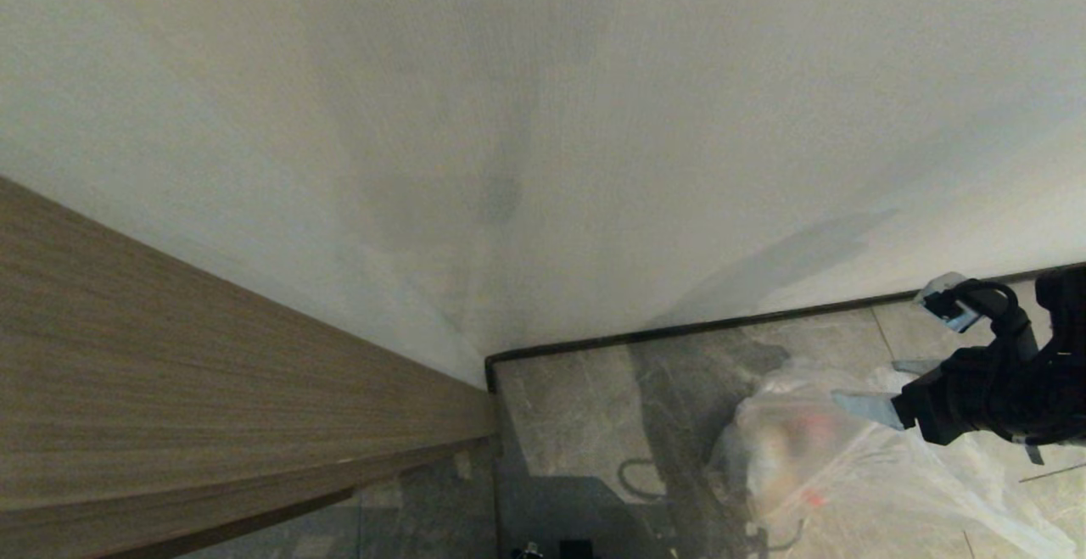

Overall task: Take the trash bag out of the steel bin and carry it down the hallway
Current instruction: Put the trash bag at the door

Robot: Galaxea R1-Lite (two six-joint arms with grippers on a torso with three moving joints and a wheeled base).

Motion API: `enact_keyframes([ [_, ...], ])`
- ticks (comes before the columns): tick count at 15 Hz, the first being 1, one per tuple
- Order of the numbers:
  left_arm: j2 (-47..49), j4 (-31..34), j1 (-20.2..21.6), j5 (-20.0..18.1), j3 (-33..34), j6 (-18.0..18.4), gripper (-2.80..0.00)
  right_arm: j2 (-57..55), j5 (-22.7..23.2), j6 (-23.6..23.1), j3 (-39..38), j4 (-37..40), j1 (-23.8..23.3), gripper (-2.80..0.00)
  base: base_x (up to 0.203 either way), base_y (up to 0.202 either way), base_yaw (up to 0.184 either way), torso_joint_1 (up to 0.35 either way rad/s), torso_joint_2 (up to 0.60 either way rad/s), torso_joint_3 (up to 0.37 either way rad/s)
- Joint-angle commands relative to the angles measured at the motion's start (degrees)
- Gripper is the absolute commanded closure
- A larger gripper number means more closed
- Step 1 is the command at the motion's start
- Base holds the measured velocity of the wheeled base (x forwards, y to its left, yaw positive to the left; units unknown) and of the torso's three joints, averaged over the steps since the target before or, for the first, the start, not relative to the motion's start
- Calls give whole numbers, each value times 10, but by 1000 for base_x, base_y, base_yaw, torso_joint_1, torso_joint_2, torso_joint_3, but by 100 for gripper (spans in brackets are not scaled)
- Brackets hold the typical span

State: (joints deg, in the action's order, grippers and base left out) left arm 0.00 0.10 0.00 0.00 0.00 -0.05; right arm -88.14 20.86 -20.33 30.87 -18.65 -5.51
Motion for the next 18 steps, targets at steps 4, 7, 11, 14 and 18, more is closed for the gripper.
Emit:
enact_keyframes([
  [4,0,0,0,0,0,0,0,1,33,13,11,17,5,-280,0,0,0,0,0,0],
  [7,0,0,0,0,0,0,0,13,94,14,23,21,6,-280,0,0,0,0,0,0],
  [11,0,0,0,0,0,0,0,10,130,14,26,20,6,-280,0,0,0,0,0,0],
  [14,0,0,0,0,0,0,0,1,131,20,35,16,6,-280,0,0,0,0,0,0],
  [18,0,0,0,0,0,0,0,-13,123,20,60,16,6,-280,0,0,0,0,0,0],
])
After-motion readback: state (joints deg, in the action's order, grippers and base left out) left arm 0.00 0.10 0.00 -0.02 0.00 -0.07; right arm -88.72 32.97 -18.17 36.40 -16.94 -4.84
